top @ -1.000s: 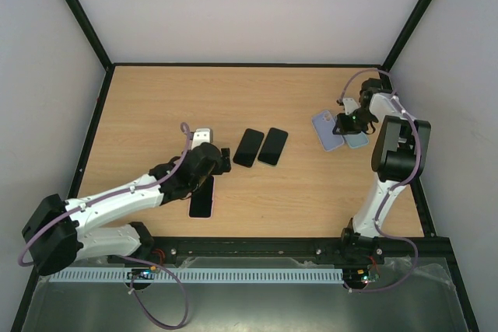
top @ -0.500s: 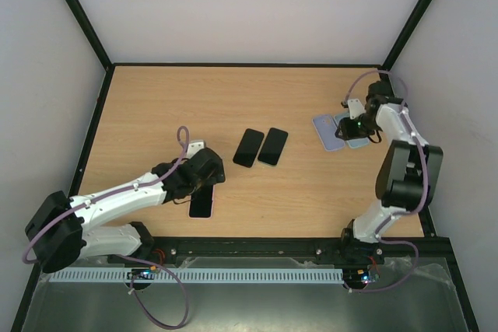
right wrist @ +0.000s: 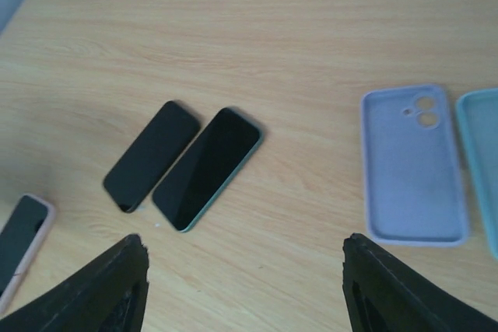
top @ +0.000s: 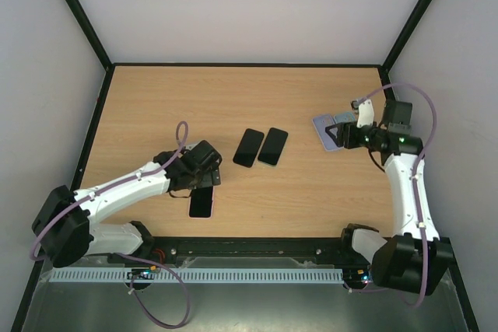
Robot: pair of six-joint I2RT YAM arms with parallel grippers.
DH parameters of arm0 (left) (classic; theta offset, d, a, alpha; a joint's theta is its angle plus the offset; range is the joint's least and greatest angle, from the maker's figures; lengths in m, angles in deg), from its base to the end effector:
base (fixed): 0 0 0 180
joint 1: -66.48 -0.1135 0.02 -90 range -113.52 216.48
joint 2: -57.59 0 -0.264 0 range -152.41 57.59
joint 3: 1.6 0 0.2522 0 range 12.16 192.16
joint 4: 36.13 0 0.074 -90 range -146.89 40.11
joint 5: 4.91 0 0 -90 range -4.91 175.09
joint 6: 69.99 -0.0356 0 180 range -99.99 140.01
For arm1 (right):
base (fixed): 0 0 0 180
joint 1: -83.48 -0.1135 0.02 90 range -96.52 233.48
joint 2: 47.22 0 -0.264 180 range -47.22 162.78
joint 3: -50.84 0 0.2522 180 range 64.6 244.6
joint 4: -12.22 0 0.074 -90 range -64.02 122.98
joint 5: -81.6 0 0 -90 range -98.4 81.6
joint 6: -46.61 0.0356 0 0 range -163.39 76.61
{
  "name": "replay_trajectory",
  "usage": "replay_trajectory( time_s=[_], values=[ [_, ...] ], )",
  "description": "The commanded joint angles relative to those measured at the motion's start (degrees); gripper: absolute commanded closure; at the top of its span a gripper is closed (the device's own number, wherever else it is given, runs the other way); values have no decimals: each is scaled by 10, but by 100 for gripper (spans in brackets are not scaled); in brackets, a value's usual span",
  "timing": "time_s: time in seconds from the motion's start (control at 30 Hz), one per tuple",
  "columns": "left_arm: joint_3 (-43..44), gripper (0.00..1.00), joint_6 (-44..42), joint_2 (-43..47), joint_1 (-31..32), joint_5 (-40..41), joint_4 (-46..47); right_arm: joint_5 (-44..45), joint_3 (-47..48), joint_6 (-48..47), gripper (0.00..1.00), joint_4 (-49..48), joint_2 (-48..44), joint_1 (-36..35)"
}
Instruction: Take the phone out of the phone case
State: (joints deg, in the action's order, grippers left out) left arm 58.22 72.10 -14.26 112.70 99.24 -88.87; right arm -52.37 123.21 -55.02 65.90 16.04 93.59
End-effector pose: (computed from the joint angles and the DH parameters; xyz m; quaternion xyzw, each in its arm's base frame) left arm 0.1659 -0.1605 0.2136 -0.0765 0.9658 -0.0853 0.2327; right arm 0.2221 -0.0145 0.3193 -0.1559 0.8534 0.2716 0.4168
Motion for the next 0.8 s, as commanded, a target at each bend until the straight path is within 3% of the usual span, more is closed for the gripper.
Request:
replay_trajectory(
  time_s=[0.0,0.27,0.77],
  values=[
    [24,0,-10,-12,-8,-37,-50,-79,-77,91,34,-102,-16,-3],
    [-19,0,-1,-9,-9,-44,-23,-81,-127,101,34,-154,-30,-3],
    [-7,0,-69,-161,-34,-47,67,-64,-144,86,34,-155,-74,-3]
  ],
)
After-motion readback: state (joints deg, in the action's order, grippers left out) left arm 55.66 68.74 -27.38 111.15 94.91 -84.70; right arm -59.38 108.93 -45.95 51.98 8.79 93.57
